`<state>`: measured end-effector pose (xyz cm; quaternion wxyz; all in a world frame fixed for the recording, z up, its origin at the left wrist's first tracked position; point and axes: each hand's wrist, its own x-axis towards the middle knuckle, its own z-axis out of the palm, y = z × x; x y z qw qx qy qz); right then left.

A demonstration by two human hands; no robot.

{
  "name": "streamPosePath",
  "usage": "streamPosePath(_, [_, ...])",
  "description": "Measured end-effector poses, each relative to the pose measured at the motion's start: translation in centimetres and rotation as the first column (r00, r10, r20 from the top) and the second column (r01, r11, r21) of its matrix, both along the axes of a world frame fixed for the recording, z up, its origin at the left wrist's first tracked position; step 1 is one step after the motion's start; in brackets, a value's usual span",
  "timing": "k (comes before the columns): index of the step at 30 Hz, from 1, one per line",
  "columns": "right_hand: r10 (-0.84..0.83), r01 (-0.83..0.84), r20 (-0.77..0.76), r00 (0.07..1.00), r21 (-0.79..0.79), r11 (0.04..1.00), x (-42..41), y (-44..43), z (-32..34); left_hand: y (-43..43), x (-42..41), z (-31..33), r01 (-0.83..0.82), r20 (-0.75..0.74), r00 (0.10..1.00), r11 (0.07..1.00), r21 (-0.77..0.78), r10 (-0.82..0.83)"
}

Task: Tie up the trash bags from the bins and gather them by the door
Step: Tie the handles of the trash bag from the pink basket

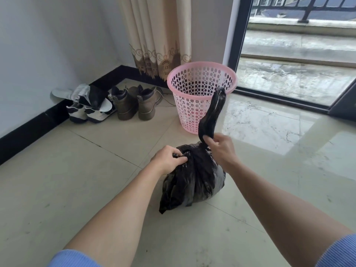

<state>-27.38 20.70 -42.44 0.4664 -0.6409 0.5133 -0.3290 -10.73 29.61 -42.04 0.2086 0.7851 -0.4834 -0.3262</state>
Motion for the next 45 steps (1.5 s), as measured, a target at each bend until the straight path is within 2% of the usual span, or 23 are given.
streamPosePath(2, [-0.061, 0.039, 0.207, 0.977, 0.110, 0.993, 0.8, 0.4, 1.7, -0.2, 0.3, 0.6, -0.075, -0.113, 0.991, 0.996, -0.039, 0.070])
streamPosePath(5, [-0.166, -0.052, 0.505, 0.847, 0.390, 0.919, 1.8, -0.1, 3.8, -0.3, 1.0, 1.8, -0.199, -0.307, 0.934, 0.979, -0.029, 0.181])
streamPosePath(7, [-0.197, -0.134, 0.595, 0.779, 0.465, 0.875, 1.6, -0.6, 5.0, -0.3, 1.5, 2.4, -0.229, -0.423, 0.883, 0.973, -0.009, 0.204])
streamPosePath(8, [-0.185, -0.135, 0.586, 0.789, 0.459, 0.878, 1.5, -0.9, 5.3, -0.2, 1.7, 2.7, -0.237, -0.465, 0.861, 0.972, -0.003, 0.208])
streamPosePath(9, [-0.148, -0.089, 0.516, 0.844, 0.406, 0.909, 1.2, -1.3, 5.3, -0.1, 2.1, 2.9, -0.247, -0.490, 0.845, 0.969, 0.000, 0.215])
streamPosePath(10, [-0.092, -0.033, 0.383, 0.919, 0.308, 0.951, 1.0, -1.7, 5.0, -0.1, 2.4, 3.2, -0.267, -0.506, 0.831, 0.964, -0.002, 0.229])
streamPosePath(12, [0.019, -0.020, 0.020, 1.000, 0.066, 0.998, 0.7, -2.4, 3.9, -0.2, 2.9, 3.7, -0.326, -0.522, 0.813, 0.945, -0.041, 0.258])
streamPosePath(14, [0.113, -0.133, -0.320, 0.941, -0.041, 0.990, 0.6, -2.2, 2.8, -0.6, 2.9, 4.4, -0.365, -0.516, 0.817, 0.924, -0.116, 0.258])
streamPosePath(16, [0.203, -0.279, -0.590, 0.781, -0.040, 0.960, 0.6, -1.4, 2.1, -1.0, 2.5, 5.3, -0.363, -0.490, 0.841, 0.911, -0.193, 0.231])
streamPosePath(18, [0.322, -0.416, -0.701, 0.636, 0.040, 0.908, 0.8, -0.6, 1.9, -1.4, 2.2, 5.9, -0.342, -0.452, 0.870, 0.902, -0.263, 0.198])
streamPosePath(21, [0.515, -0.529, -0.665, 0.540, 0.207, 0.823, 1.2, 0.2, 2.2, -1.8, 2.0, 6.9, -0.334, -0.419, 0.890, 0.885, -0.323, 0.183])
streamPosePath(23, [0.498, -0.542, -0.724, 0.478, 0.203, 0.815, 1.3, 0.8, 2.0, -1.8, 1.8, 7.4, -0.317, -0.418, 0.893, 0.891, -0.325, 0.165])
streamPosePath(25, [0.382, -0.540, -0.806, 0.452, 0.093, 0.836, 1.6, 1.3, 1.4, -1.8, 1.5, 7.4, -0.311, -0.472, 0.870, 0.900, -0.304, 0.141])
streamPosePath(26, [0.352, -0.535, -0.808, 0.472, 0.055, 0.843, 1.7, 1.3, 0.9, -1.8, 1.5, 7.2, -0.344, -0.510, 0.844, 0.895, -0.284, 0.163])
streamPosePath(28, [0.405, -0.541, -0.742, 0.535, 0.068, 0.838, 1.9, 1.2, 0.3, -1.8, 2.1, 6.3, -0.477, -0.551, 0.776, 0.858, -0.193, 0.307])
streamPosePath(30, [0.494, -0.581, -0.657, 0.570, 0.102, 0.807, 1.8, 1.2, 0.3, -1.3, 2.9, 4.9, -0.575, -0.535, 0.697, 0.818, -0.018, 0.478])
streamPosePath(33, [0.563, -0.627, -0.585, 0.584, 0.115, 0.770, 1.9, 1.8, 0.9, -0.3, 2.7, 2.8, -0.486, -0.590, 0.622, 0.844, 0.225, 0.515])
streamPosePath(35, [0.600, -0.660, -0.568, 0.563, 0.128, 0.740, 2.1, 2.2, 1.0, -0.3, 2.3, 2.2, -0.452, -0.684, 0.559, 0.864, 0.223, 0.469])
streamPosePath(37, [0.648, -0.673, -0.513, 0.563, 0.169, 0.720, 2.2, 2.3, 0.6, -0.9, 2.7, 2.3, -0.540, -0.780, 0.446, 0.827, 0.156, 0.438])
streamPosePath(39, [0.651, -0.610, -0.342, 0.678, 0.232, 0.758, 2.1, 2.2, 0.4, -1.6, 3.7, 2.7, -0.671, -0.878, 0.268, 0.731, 0.126, 0.397])
streamPosePath(41, [0.506, -0.452, -0.171, 0.845, 0.276, 0.848, 1.7, 1.5, 0.3, -1.5, 4.4, 2.7, -0.755, -0.926, 0.121, 0.639, 0.147, 0.356])
streamPosePath(43, [0.357, -0.304, -0.067, 0.932, 0.395, 0.867, 1.0, 0.7, 0.6, -1.1, 4.4, 2.5, -0.781, -0.936, 0.073, 0.604, 0.162, 0.344])
streamPosePath(45, [0.293, -0.258, 0.031, 0.956, 0.563, 0.785, 0.3, 0.2, 1.1, -0.7, 4.2, 2.1, -0.779, -0.933, 0.089, 0.609, 0.153, 0.348])
